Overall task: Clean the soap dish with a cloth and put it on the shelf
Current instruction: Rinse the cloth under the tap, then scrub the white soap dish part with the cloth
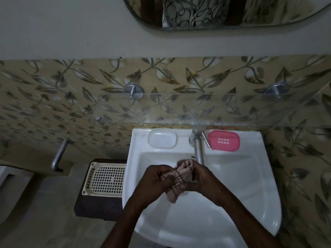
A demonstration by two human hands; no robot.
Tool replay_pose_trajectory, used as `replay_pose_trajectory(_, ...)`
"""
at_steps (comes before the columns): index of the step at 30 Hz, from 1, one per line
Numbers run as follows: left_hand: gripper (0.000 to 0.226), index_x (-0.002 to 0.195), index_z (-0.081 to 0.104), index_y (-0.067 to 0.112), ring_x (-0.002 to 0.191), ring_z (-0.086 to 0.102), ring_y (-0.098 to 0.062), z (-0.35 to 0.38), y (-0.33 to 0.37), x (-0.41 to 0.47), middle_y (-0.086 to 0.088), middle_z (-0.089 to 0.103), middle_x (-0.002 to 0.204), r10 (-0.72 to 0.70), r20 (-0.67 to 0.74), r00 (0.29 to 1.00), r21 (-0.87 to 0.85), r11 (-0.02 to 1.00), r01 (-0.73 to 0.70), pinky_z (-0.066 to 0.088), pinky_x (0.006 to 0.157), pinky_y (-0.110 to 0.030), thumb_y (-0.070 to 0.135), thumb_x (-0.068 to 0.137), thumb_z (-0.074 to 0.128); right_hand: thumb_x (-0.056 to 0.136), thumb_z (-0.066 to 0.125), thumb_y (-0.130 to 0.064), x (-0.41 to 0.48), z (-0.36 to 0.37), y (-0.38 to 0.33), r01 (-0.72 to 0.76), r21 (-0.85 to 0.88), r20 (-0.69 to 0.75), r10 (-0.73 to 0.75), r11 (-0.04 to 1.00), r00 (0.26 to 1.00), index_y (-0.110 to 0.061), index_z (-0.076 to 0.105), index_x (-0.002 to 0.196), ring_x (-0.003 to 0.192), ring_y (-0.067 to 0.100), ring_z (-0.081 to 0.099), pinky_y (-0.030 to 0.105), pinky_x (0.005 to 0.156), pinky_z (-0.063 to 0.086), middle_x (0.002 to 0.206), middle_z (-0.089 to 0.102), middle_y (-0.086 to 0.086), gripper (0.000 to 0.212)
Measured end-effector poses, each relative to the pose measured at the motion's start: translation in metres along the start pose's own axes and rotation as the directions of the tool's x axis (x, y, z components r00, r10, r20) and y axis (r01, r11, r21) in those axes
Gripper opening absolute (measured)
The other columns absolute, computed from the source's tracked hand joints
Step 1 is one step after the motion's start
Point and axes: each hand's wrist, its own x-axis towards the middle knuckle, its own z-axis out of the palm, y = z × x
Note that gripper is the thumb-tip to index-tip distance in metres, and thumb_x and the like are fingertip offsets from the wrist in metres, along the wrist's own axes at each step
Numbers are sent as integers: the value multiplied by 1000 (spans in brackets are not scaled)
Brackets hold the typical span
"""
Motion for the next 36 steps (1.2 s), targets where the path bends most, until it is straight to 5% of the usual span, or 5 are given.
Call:
replay_pose_trajectory(5, 63, 131, 61, 6, 118, 61, -27, -6, -45, -2, -16, 66, 126, -39, 187, 982, -702, 693, 161, 49, 98, -43, 45, 81, 71, 74, 75, 7, 20, 6, -7, 3, 169, -65, 8, 986, 998, -10, 70, 104, 95, 25, 73, 34, 78, 59, 101, 77, 9, 35)
replay_pose_trajectory(21, 34, 120, 65, -3, 110, 64, -46, 5, -68, 3, -30, 67, 118, -205, -70, 976, -614, 780, 120, 53, 92, -54, 12, 89, 63, 74, 78, -13, 34, 25, 41, -76, 312, 20, 73, 947, 997, -4, 67, 116, 110, 34, 66, 41, 91, 54, 116, 71, 18, 45)
replay_pose_trajectory(26, 29, 112, 72, 12, 102, 71, -31, 2, -64, 17, -13, 75, 109, -159, -13, 987, -282, 948, 149, 57, 90, -49, 30, 90, 68, 77, 72, -9, 26, 22, 50, -38, 443, -96, 90, 896, 991, -2, 69, 112, 100, 37, 69, 43, 82, 57, 111, 71, 24, 35)
replay_pose_trajectory(31, 67, 132, 58, 6, 103, 64, -26, -39, -63, 63, -12, 63, 120, 10, -523, 852, 285, 945, 163, 52, 91, -25, 42, 78, 78, 74, 77, -6, 18, 8, 60, -56, 385, -180, 135, 921, 974, -3, 71, 103, 89, 34, 72, 40, 76, 58, 104, 73, 25, 30)
replay_pose_trajectory(36, 102, 152, 23, 3, 148, 19, -32, -83, -62, 126, -20, 22, 159, 213, -57, 975, 782, 617, -89, 17, 121, -34, 18, 71, 84, 64, 82, -19, -2, -8, 79, -75, 377, -198, 159, 923, 967, -7, 74, 100, 86, 36, 71, 42, 76, 57, 100, 72, 29, 39)
